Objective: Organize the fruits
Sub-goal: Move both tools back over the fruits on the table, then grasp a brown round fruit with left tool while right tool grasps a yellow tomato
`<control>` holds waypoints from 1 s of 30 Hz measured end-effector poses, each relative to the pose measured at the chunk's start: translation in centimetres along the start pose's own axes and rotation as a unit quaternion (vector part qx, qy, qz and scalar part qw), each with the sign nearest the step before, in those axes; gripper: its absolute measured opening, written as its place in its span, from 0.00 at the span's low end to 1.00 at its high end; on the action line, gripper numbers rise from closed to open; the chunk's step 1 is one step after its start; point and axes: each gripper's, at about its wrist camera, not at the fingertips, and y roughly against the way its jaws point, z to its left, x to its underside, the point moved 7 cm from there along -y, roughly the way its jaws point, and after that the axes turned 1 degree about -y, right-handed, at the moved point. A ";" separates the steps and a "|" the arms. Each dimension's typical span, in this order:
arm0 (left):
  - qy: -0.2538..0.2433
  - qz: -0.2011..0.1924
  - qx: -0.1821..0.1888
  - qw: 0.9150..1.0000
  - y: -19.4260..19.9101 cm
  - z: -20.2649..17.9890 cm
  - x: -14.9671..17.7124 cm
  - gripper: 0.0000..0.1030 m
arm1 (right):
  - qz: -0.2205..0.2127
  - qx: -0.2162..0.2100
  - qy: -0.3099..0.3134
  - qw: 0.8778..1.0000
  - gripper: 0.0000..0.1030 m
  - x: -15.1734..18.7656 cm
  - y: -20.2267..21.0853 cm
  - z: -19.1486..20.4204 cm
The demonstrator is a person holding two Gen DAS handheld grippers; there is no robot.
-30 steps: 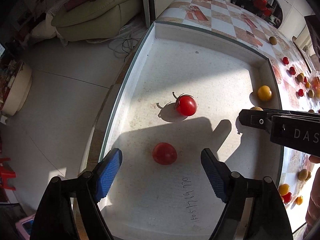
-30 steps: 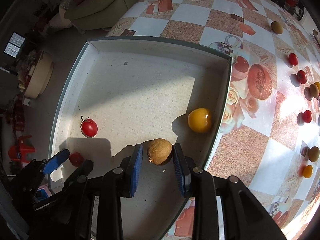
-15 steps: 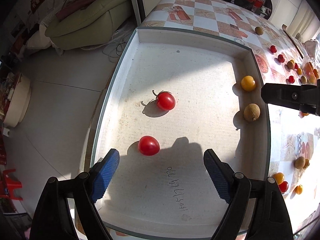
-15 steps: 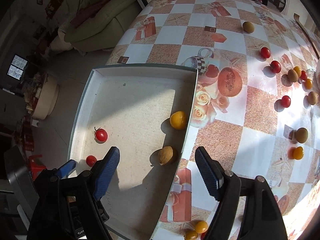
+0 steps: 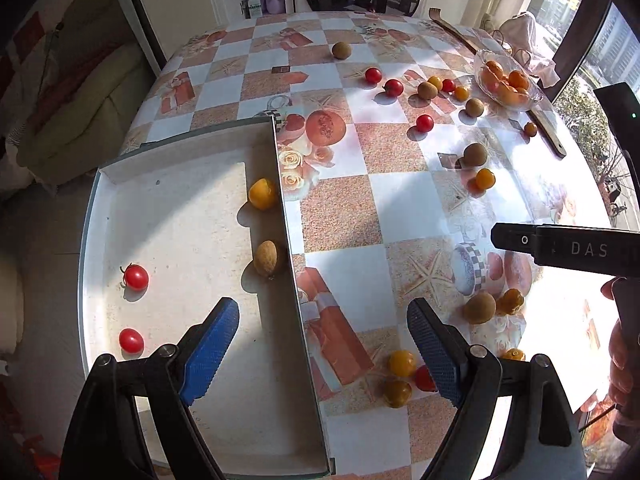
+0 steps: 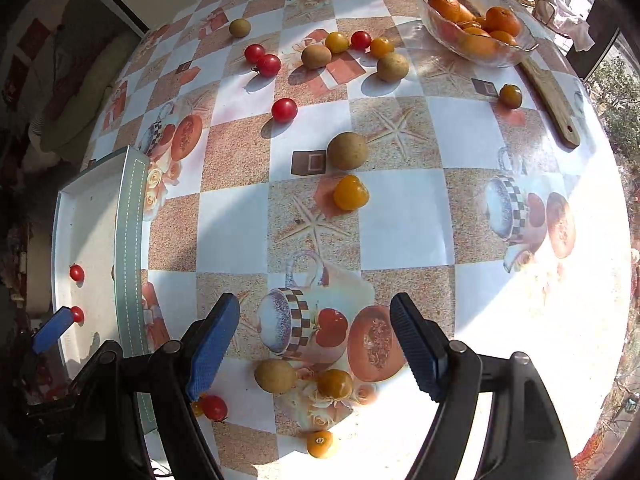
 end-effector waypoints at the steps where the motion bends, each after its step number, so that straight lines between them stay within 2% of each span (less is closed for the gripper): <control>1: -0.009 0.002 0.005 1.000 -0.3 -1.0 -0.1 0.85 | 0.000 0.006 -0.004 1.000 0.79 0.1 0.0 -1.0; 7: -0.051 0.016 0.033 0.998 -1.8 -6.5 0.3 0.85 | -0.006 0.012 -0.012 1.000 0.79 -0.3 0.3 -4.4; 15: -0.058 0.027 0.038 0.997 -3.8 -9.2 0.2 0.85 | -0.010 -0.018 0.020 1.000 0.77 -2.6 -0.8 -3.0; 17: -0.054 0.027 0.038 0.997 -4.2 -9.4 0.1 0.85 | -0.008 -0.021 0.028 0.999 0.70 -3.1 -1.4 -2.4; 24: -0.041 0.035 0.036 0.998 -5.5 -9.8 0.2 0.84 | -0.015 -0.014 0.054 0.998 0.58 -4.4 -2.7 -1.0; 26: -0.039 0.038 0.035 0.998 -5.7 -9.8 0.4 0.79 | -0.020 -0.011 0.064 0.998 0.52 -4.8 -2.8 -0.6; 27: -0.038 0.044 0.033 0.998 -5.9 -9.9 0.6 0.73 | -0.022 -0.008 0.069 0.997 0.50 -5.0 -2.9 -0.4; 30: -0.046 0.043 0.022 0.998 -5.9 -10.3 0.8 0.73 | -0.027 -0.002 0.078 0.997 0.37 -5.4 -3.1 0.2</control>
